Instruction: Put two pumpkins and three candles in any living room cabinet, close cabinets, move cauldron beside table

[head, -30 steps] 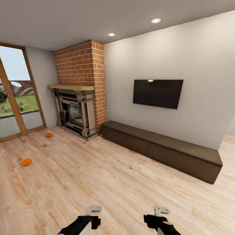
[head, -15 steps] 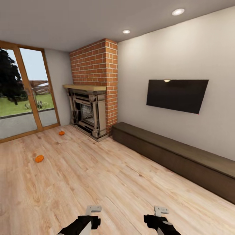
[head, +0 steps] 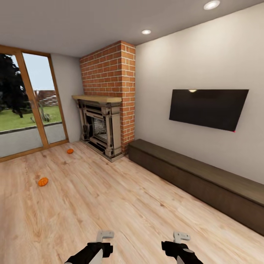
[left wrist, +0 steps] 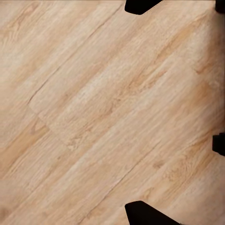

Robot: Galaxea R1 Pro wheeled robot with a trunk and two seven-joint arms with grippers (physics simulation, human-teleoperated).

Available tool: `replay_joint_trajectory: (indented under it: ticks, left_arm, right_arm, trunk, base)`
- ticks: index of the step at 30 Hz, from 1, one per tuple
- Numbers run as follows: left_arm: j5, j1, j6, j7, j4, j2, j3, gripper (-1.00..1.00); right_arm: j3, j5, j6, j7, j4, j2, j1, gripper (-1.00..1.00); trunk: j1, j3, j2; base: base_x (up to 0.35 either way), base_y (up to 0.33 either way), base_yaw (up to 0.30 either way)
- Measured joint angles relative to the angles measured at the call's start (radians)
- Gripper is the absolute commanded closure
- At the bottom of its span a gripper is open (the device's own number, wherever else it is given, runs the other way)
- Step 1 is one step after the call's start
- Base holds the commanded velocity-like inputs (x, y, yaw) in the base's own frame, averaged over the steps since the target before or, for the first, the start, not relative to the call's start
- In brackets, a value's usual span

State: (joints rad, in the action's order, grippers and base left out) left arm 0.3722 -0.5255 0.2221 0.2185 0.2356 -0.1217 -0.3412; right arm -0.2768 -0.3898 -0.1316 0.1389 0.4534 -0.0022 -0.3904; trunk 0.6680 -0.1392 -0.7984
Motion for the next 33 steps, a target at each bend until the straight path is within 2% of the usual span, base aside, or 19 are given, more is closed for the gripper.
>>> replay_joint_trajectory:
  ticks: [33]
  left_arm:
    - [0.000, 0.000, 0.000, 0.000, 0.000, 0.000, 0.001, -1.00]
  right_arm:
    - [0.000, 0.000, 0.000, 0.000, 0.000, 0.000, 0.000, -1.00]
  trunk:
    - [0.000, 0.000, 0.000]
  base:
    - [0.330, 0.000, 0.000]
